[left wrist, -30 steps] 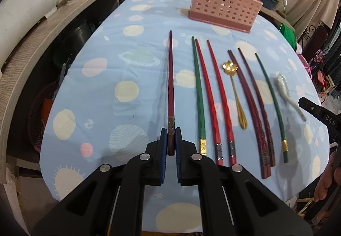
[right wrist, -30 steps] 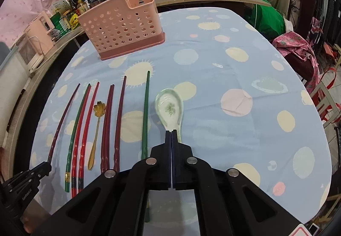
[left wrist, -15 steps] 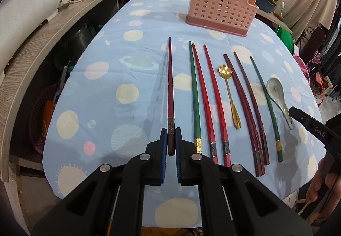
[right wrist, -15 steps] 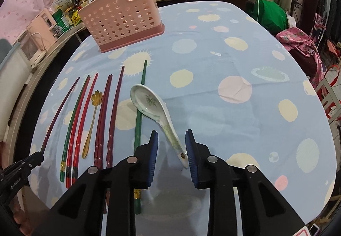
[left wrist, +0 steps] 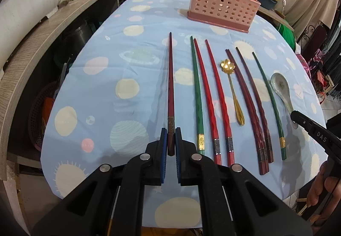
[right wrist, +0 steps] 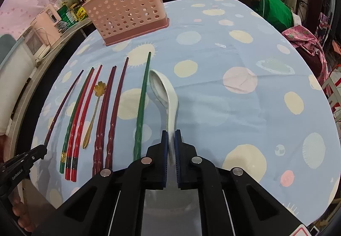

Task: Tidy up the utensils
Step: 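Grasp a dark red chopstick with the left tool while the right tool grasps the white ceramic spoon, then lift the chopstick with the left tool while the right tool lifts the spoon toward the pink holder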

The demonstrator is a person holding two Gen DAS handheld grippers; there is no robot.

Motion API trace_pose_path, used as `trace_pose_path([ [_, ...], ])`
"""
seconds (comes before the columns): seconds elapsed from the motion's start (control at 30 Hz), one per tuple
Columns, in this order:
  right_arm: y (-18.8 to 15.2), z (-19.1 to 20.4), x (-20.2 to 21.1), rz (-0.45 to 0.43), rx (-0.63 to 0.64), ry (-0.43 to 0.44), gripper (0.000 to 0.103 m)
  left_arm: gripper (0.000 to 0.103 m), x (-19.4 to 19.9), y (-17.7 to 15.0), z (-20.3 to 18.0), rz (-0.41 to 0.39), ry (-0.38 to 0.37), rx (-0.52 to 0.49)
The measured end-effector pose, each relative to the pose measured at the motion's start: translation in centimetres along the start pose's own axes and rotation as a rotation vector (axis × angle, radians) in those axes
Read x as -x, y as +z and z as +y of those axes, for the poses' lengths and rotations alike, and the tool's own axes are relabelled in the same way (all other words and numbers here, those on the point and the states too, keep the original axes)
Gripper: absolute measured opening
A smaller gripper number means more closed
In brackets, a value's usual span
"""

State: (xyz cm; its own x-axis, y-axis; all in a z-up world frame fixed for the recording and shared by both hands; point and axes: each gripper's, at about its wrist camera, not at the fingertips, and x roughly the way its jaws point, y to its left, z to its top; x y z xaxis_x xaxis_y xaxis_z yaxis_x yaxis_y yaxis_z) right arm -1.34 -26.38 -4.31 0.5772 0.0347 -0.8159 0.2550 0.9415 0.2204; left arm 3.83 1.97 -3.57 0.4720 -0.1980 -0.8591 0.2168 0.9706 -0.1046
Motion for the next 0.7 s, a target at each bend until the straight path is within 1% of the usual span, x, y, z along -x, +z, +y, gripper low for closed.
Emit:
trace_pose_path([
  [0.27,1.6,0.3,3.2,-0.07,-0.018,0.013,0.006,0.007,2.8,1.5,1.2,-0.059,-0.033,0.044],
  [0.3,1.8,0.3,3.6,-0.079,-0.021,0.016,0.005,0.007,3.2,1.7,1.3,-0.066,-0.038,0.051],
  [0.33,2.1,0.3,3.9,-0.089,-0.024,0.019,0.001,0.007,3.6,2.0,1.5,-0.073,-0.044,0.058],
  [0.5,3.7,0.5,5.3,-0.139,-0.008,-0.001,0.001,0.007,5.7,3.9,1.5,-0.141,-0.056,0.064],
  [0.6,3.8,0.0,5.0,-0.124,-0.018,0.017,0.001,0.007,6.3,4.6,1.5,-0.166,-0.05,0.061],
  [0.67,3.2,-0.4,4.7,-0.101,-0.019,0.027,0.004,0.007,6.3,4.6,1.5,-0.167,-0.044,0.058],
  [0.7,2.7,-0.7,4.4,-0.083,-0.027,0.031,0.012,0.007,6.2,4.4,1.5,-0.162,-0.046,0.059],
])
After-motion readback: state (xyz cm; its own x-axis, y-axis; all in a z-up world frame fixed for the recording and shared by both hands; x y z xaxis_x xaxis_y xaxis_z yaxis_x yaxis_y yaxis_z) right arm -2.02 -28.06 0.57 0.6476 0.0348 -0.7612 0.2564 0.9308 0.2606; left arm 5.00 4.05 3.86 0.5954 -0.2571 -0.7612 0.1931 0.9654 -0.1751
